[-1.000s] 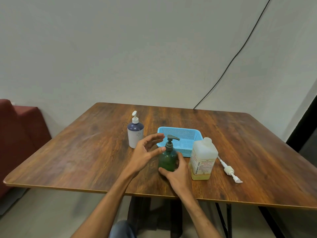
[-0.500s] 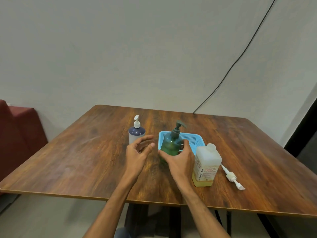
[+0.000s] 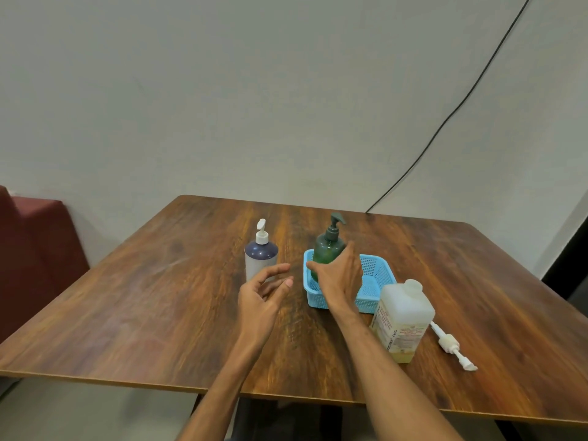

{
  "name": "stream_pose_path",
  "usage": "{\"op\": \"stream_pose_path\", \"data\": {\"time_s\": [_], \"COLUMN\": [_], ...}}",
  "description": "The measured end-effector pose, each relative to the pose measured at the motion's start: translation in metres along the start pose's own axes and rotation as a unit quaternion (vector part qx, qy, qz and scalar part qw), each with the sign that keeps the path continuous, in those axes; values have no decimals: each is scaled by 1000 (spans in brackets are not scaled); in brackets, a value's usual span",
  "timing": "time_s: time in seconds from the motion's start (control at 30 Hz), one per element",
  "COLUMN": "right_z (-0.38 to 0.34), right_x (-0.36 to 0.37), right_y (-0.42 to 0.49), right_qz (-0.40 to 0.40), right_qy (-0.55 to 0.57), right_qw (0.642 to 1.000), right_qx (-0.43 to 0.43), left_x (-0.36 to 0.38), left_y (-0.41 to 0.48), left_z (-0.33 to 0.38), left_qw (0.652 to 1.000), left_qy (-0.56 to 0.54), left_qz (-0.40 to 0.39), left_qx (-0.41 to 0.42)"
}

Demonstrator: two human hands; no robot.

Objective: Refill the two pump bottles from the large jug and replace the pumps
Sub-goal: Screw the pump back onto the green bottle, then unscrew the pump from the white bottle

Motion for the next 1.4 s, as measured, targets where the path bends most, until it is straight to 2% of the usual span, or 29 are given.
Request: {"op": "stream_pose_path", "data": {"time_s": [0.57, 0.83, 1.4], "right_z": [14, 18, 14], "right_x": [23, 15, 5], "right_y": [15, 18, 8], "right_qz": [-87, -165, -142], "right_qy": [-76, -65, -52], "right_qw": [993, 984, 988], "right_qx": [2, 0, -17], "left_x": [-2, 0, -2], "left_y": [6, 3, 0], "left_z": [-11, -12, -11], "left_qw": [1000, 999, 999], "left_qy": [9, 20, 30], "left_qz": [-4, -4, 3], "left_qx": [-22, -26, -32]}}
Point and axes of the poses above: each hand's wrist, its own y-axis towards the middle knuckle, its own x-axis out of the palm, z = x × y, the point moved 1 cm from there along y, towards the middle knuckle, and after that the axes turned 13 degrees about -y, right-handed, at the moved point
